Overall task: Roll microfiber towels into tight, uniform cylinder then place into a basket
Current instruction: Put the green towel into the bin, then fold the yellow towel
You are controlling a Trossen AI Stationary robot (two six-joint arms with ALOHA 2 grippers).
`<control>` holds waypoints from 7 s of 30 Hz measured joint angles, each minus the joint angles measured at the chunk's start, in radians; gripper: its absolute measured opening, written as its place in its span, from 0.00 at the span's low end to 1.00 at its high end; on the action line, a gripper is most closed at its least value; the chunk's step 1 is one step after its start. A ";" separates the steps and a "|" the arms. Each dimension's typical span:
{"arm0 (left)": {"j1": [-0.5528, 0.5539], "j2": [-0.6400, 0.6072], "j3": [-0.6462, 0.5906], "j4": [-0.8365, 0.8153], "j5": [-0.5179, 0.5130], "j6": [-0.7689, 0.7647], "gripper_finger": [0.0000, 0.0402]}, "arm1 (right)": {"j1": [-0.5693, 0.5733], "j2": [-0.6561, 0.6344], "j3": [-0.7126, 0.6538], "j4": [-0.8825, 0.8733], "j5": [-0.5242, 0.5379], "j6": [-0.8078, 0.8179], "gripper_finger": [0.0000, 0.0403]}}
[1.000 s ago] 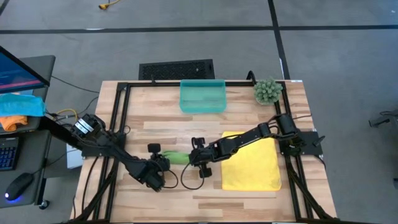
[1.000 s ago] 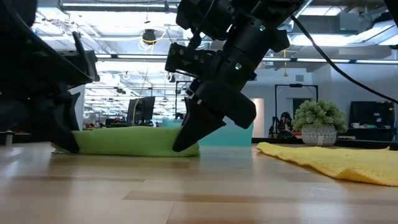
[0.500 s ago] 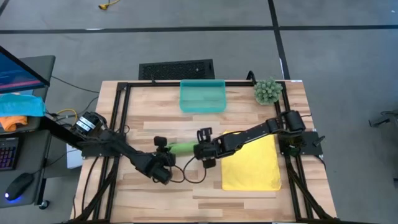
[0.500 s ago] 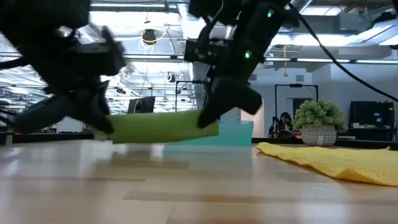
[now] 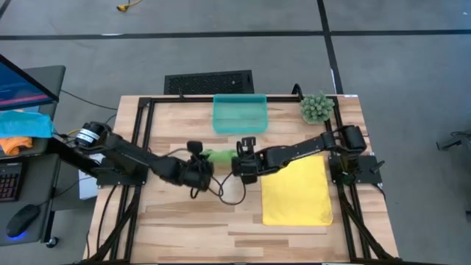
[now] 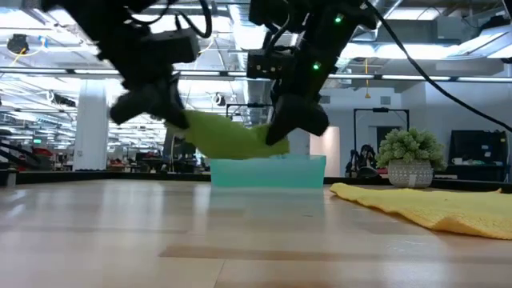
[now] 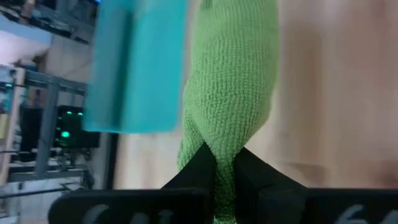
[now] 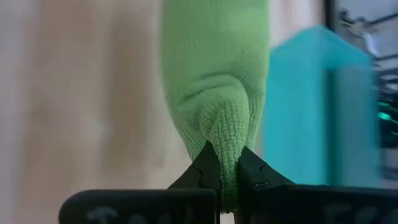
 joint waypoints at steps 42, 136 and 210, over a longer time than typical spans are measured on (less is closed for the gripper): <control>0.886 0.219 0.244 0.376 0.697 0.725 0.04 | -0.622 -0.068 0.002 0.187 -0.275 -0.493 0.06; 0.897 0.440 0.544 0.086 0.745 0.738 0.49 | -0.695 -0.050 0.002 -0.003 -0.290 -0.489 0.58; 0.164 0.741 0.500 0.786 0.779 0.222 0.49 | 0.186 -0.503 -0.366 -0.254 -0.008 0.734 0.24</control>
